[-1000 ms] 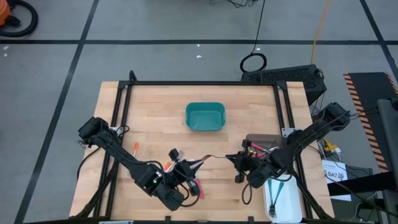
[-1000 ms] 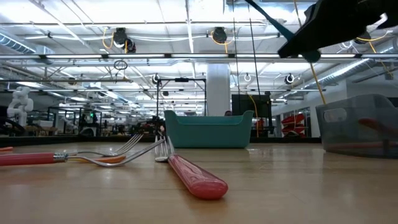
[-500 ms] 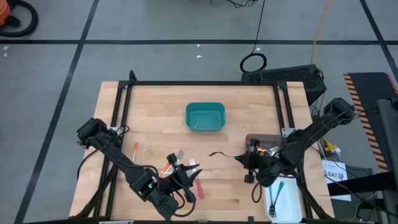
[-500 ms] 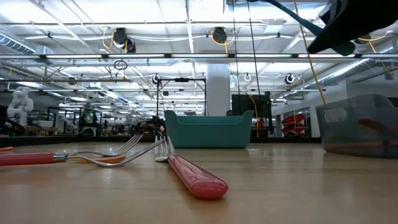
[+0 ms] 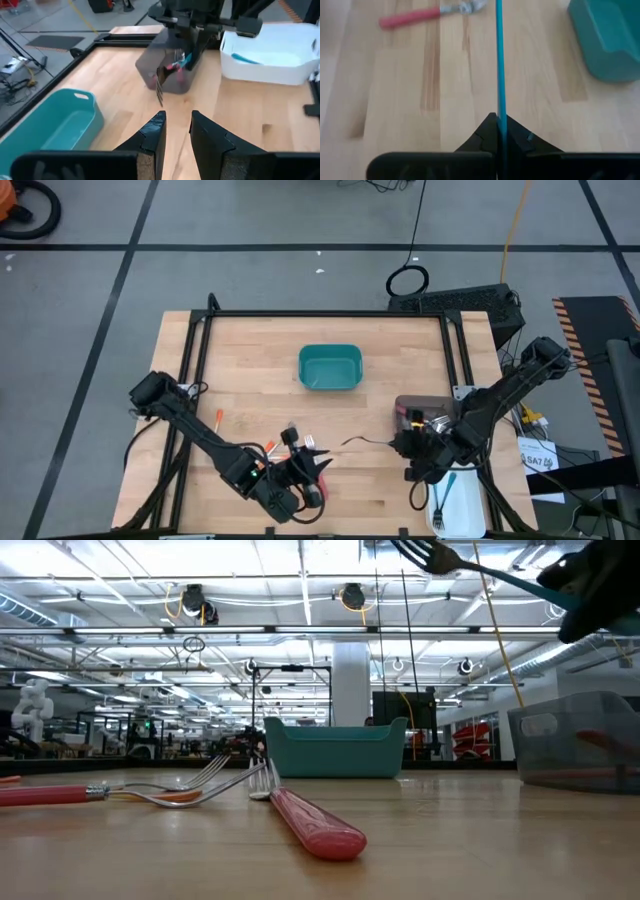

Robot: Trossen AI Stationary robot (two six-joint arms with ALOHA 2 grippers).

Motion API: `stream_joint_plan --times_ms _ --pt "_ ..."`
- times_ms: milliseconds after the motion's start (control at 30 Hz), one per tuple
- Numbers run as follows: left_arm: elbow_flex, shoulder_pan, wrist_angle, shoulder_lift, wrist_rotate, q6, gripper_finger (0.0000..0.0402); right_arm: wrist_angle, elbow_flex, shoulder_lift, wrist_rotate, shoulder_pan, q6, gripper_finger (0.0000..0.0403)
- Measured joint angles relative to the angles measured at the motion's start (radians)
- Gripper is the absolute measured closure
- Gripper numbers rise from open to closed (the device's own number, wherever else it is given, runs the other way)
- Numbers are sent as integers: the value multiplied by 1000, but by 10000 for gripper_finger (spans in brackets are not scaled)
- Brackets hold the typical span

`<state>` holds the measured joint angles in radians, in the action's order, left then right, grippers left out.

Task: Sort silverware by color (type)
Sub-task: Put the blue fork into the white bin

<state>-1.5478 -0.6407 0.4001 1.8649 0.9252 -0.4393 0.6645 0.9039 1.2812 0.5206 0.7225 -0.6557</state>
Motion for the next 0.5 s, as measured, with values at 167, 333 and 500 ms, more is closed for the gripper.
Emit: stream_joint_plan --times_ms 167,333,500 --pt "-1 13 -8 8 -20 2 313 33 0 0 -2 12 -16 402" --pt "-1 30 -4 16 -88 -49 289 29 0 0 -2 12 -9 402" --pt "0 42 -1 38 9 -33 201 23 0 0 -1 12 -6 401"
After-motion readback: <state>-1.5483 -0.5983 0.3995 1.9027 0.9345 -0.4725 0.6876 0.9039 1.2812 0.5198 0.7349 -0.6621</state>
